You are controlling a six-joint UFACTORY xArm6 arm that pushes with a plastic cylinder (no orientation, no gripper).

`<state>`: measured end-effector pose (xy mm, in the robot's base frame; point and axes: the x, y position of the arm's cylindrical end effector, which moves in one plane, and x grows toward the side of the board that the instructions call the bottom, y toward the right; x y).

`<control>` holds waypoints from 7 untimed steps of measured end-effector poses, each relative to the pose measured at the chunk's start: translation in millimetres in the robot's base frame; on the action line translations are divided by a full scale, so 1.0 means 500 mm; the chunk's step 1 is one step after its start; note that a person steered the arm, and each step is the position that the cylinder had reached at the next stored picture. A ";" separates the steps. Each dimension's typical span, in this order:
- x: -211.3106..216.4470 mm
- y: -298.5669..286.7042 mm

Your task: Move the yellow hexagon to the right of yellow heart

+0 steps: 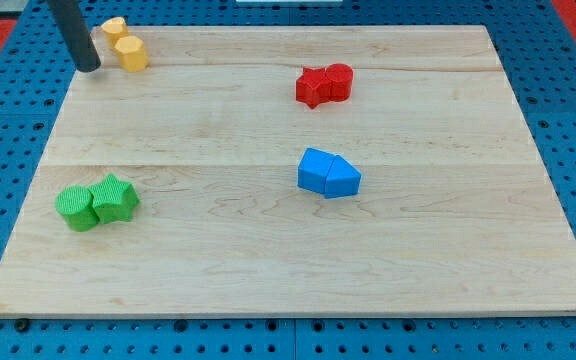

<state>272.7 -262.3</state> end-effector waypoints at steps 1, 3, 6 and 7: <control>-0.013 0.029; -0.013 0.062; 0.059 0.085; 0.058 0.106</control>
<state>301.6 -209.3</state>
